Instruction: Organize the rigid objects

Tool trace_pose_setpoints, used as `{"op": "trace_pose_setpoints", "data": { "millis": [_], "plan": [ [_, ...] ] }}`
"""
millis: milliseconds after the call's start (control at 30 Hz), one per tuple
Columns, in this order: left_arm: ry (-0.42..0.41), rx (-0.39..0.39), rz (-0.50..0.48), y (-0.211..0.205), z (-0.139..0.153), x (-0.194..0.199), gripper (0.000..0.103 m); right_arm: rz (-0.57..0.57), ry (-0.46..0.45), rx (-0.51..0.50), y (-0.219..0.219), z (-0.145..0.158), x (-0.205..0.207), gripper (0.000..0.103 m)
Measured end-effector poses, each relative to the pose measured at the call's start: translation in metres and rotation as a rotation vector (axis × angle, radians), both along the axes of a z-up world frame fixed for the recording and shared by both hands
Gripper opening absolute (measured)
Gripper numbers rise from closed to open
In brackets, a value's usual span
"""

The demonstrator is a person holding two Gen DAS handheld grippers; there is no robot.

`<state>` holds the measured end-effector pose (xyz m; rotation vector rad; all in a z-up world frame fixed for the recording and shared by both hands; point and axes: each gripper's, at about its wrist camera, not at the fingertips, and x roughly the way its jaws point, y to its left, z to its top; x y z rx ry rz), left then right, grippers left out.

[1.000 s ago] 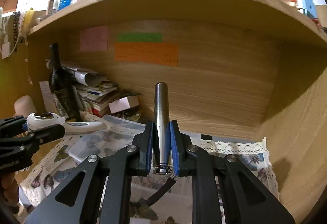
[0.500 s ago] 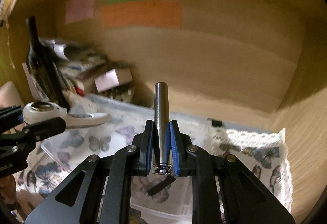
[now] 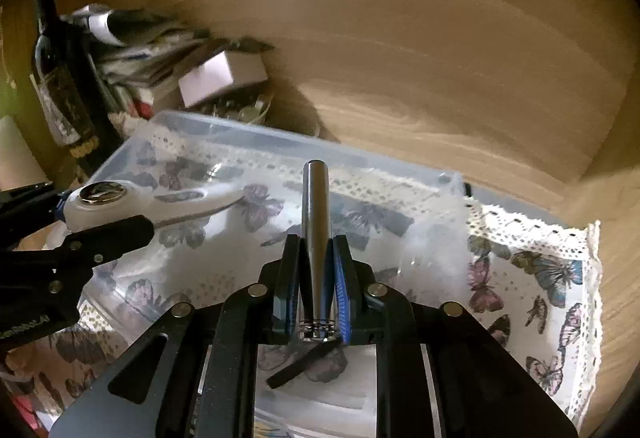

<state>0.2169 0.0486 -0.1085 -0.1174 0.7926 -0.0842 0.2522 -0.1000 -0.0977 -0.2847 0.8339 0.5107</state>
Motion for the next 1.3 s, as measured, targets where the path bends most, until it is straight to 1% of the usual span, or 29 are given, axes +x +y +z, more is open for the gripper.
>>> {"op": "trace_pose_setpoints", "data": {
  "millis": [67,167,267,300,333,400,467,500,600,733,767,800,867,967,1100,1167,1300],
  "plan": [
    [0.023,-0.003,-0.002,0.0,-0.003,0.002,0.04,0.006,0.017,-0.008,0.002,-0.004,0.002,0.014],
    [0.037,0.014,0.005,-0.002,-0.003,0.004,0.041,0.014,0.033,-0.012,0.005,-0.007,0.003,0.014],
    [0.02,0.01,0.008,-0.002,0.004,0.0,0.052,0.017,0.027,-0.011,0.009,-0.007,0.004,0.014],
    [0.009,0.013,0.015,-0.001,0.008,-0.002,0.058,0.018,0.017,-0.011,0.009,-0.005,0.002,0.015],
    [-0.007,0.018,0.023,-0.001,0.013,-0.006,0.062,0.019,0.01,-0.007,0.008,-0.002,0.001,0.016],
    [-0.028,0.022,0.028,-0.001,0.02,-0.011,0.063,0.019,-0.008,0.01,0.005,0.007,-0.003,0.025],
    [-0.052,0.031,0.031,-0.001,0.029,-0.017,0.064,0.015,-0.039,0.024,0.001,0.017,-0.009,0.031],
    [-0.069,0.04,0.034,-0.002,0.035,-0.022,0.067,0.012,-0.054,0.029,0.0,0.021,-0.012,0.035],
    [-0.119,0.062,0.046,-0.003,0.049,-0.035,0.075,0.002,-0.114,0.052,-0.008,0.039,-0.025,0.042],
    [-0.205,0.098,0.062,-0.007,0.071,-0.057,0.083,-0.011,-0.207,0.065,-0.018,0.063,-0.047,0.046],
    [-0.223,0.104,0.065,-0.007,0.076,-0.062,0.084,-0.011,-0.228,0.069,-0.021,0.069,-0.053,0.05],
    [-0.247,0.11,0.07,-0.008,0.081,-0.069,0.088,-0.01,-0.253,0.077,-0.024,0.075,-0.061,0.055],
    [-0.279,0.116,0.076,-0.009,0.088,-0.08,0.093,-0.01,-0.291,0.084,-0.029,0.082,-0.073,0.06],
    [-0.309,0.122,0.08,-0.01,0.095,-0.098,0.097,-0.006,-0.322,0.091,-0.034,0.088,-0.092,0.062],
    [-0.307,0.126,0.077,-0.016,0.092,-0.114,0.099,-0.002,-0.327,0.094,-0.039,0.086,-0.116,0.064],
    [-0.293,0.122,0.078,-0.017,0.086,-0.124,0.099,0.001,-0.327,0.086,-0.041,0.083,-0.125,0.065],
    [-0.23,0.11,0.081,-0.016,0.067,-0.133,0.099,0.012,-0.287,0.07,-0.045,0.067,-0.139,0.066]
  ]
}}
